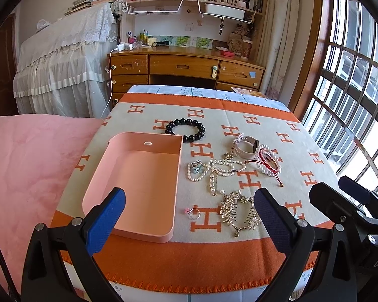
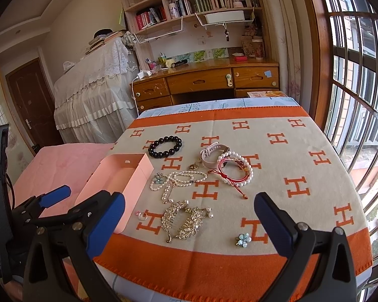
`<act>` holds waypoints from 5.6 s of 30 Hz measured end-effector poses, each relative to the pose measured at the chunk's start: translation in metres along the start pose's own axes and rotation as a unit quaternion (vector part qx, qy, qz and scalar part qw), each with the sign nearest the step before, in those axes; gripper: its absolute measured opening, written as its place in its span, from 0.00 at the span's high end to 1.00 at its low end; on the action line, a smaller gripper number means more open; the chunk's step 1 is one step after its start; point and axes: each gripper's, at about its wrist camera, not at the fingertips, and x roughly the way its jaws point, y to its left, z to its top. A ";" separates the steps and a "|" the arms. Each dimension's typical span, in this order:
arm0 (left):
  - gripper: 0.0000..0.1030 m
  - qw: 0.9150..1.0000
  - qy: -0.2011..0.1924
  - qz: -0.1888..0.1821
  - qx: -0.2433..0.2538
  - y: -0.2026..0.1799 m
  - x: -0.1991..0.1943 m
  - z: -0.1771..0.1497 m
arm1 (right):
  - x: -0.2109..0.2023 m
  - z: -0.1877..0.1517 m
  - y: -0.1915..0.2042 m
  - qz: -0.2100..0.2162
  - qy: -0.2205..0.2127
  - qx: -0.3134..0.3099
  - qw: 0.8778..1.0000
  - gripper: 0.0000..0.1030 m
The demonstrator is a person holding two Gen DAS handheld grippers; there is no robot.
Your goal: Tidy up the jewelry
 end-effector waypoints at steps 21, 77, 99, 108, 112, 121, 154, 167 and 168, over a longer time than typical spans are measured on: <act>0.02 1.000 0.015 -0.012 -0.004 0.004 0.006 -0.008 | 0.001 -0.002 0.004 0.005 0.005 0.002 1.000 0.00; 0.26 0.948 0.298 -0.047 0.098 -0.018 0.288 0.123 | 0.223 0.079 -0.107 0.137 0.311 -0.014 0.941 0.80; 0.88 0.973 0.207 -0.063 0.083 -0.029 0.199 0.154 | 0.107 0.123 -0.093 0.127 0.140 0.016 0.982 0.93; 0.88 0.982 0.149 -0.093 0.063 -0.005 0.106 0.167 | 0.062 0.127 -0.043 0.151 0.107 -0.018 0.983 0.93; 0.88 0.985 0.140 -0.083 0.059 0.015 0.074 0.152 | 0.055 0.121 -0.012 0.169 0.108 -0.035 0.979 0.93; 0.87 0.976 0.196 -0.073 0.059 0.058 0.082 0.081 | 0.075 0.093 0.062 0.210 0.147 -0.080 0.963 0.92; 0.30 0.996 0.085 -0.001 0.030 0.136 0.038 0.058 | 0.160 0.072 0.114 0.142 0.216 -0.063 0.964 0.71; 0.30 0.994 0.084 -0.005 0.070 0.102 0.036 0.066 | 0.107 0.079 0.067 0.140 0.186 -0.042 0.972 0.71; 0.30 0.994 0.084 -0.006 0.073 0.099 0.035 0.066 | 0.102 0.081 0.063 0.139 0.182 -0.041 0.973 0.71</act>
